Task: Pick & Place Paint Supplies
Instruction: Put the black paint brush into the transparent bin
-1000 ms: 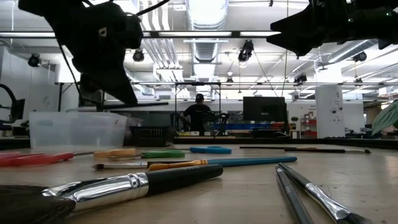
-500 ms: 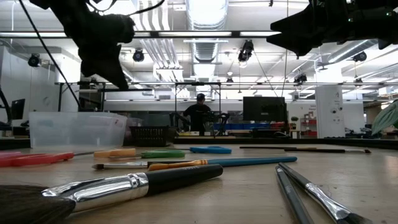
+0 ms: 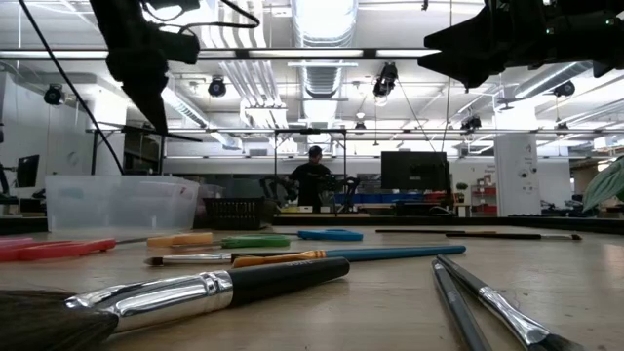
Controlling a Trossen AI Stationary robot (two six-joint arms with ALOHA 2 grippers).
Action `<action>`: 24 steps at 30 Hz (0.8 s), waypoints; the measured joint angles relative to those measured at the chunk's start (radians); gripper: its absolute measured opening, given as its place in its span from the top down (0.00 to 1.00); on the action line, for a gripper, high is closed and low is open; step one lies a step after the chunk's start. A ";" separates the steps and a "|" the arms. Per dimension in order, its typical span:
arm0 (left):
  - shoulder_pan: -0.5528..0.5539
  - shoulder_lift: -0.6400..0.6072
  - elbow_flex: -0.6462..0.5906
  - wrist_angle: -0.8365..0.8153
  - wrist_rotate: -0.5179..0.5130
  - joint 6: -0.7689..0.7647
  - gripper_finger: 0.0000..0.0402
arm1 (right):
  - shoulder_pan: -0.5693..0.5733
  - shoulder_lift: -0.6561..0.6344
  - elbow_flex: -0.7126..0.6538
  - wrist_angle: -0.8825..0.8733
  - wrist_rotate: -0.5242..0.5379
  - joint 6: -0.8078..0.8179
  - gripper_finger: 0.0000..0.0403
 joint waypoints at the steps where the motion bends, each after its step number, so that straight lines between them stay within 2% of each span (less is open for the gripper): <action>1: 0.006 0.000 0.002 -0.016 -0.019 0.001 0.99 | 0.000 0.000 0.000 0.000 0.000 0.000 0.18; 10: 0.086 0.000 -0.034 -0.107 -0.155 -0.010 0.99 | 0.000 0.000 0.000 0.000 0.000 0.000 0.18; 18: 0.166 0.000 -0.103 -0.042 -0.162 0.070 0.99 | 0.000 0.001 0.000 0.000 0.000 0.000 0.18; 24: 0.216 0.000 -0.187 0.094 -0.162 0.135 0.99 | 0.000 0.001 0.000 0.000 0.000 0.000 0.18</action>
